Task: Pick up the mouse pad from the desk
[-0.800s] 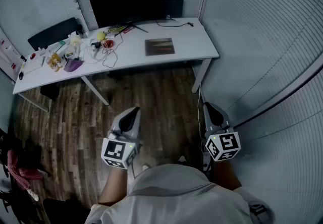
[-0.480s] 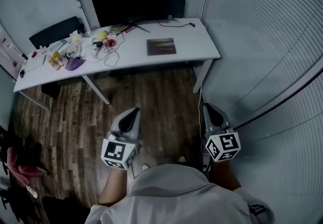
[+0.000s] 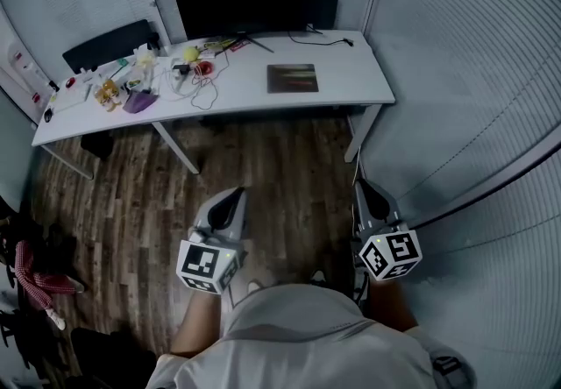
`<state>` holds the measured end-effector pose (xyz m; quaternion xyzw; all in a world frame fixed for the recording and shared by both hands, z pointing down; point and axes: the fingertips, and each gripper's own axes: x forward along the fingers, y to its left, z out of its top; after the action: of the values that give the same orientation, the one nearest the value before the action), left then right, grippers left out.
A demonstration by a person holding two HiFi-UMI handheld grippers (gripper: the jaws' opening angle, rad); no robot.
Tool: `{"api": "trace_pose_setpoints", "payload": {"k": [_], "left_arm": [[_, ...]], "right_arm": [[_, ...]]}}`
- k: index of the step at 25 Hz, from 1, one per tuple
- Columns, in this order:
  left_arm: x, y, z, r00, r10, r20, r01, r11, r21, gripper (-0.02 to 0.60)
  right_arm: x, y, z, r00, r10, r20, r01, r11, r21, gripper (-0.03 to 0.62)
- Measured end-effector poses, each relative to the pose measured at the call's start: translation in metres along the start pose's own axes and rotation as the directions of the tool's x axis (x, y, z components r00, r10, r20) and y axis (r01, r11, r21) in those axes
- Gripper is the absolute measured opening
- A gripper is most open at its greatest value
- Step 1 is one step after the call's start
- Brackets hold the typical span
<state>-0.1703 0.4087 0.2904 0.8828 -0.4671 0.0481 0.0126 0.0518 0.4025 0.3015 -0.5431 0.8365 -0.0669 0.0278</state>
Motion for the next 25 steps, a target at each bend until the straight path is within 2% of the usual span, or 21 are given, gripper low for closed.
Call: {"api": "trace_pose_setpoints", "payload": {"k": [6,12,17,21,25], "left_arm": [[0.013,-0.019,0.000,1.000,-0.002,-0.021,0.002,1.000,-0.003,0.002],[0.051,-0.063,0.002,0.999,-0.014,-0.034,0.014,1.000,0.012,0.002],[0.072,-0.092,-0.005,0.997,0.035,-0.063,-0.033,0.999,0.032,0.002],[0.079,-0.094,-0.014,0.995,0.068,-0.080,-0.067,0.998,0.013,0.002],[0.098,-0.079,-0.026,0.992,0.088,-0.094,-0.088,0.996,0.006,0.002]], "right_arm": [[-0.009,-0.018,-0.003,1.000,0.025,-0.007,-0.025,1.000,0.015,0.005],[-0.023,-0.061,-0.010,0.996,0.077,-0.033,-0.076,0.997,0.031,0.005],[-0.032,-0.092,-0.032,0.988,0.138,-0.074,-0.133,0.989,0.073,0.005],[-0.029,-0.114,-0.047,0.983,0.149,-0.104,-0.137,0.984,0.110,0.005],[-0.010,-0.116,-0.048,0.977,0.183,-0.110,-0.171,0.978,0.117,0.005]]}}
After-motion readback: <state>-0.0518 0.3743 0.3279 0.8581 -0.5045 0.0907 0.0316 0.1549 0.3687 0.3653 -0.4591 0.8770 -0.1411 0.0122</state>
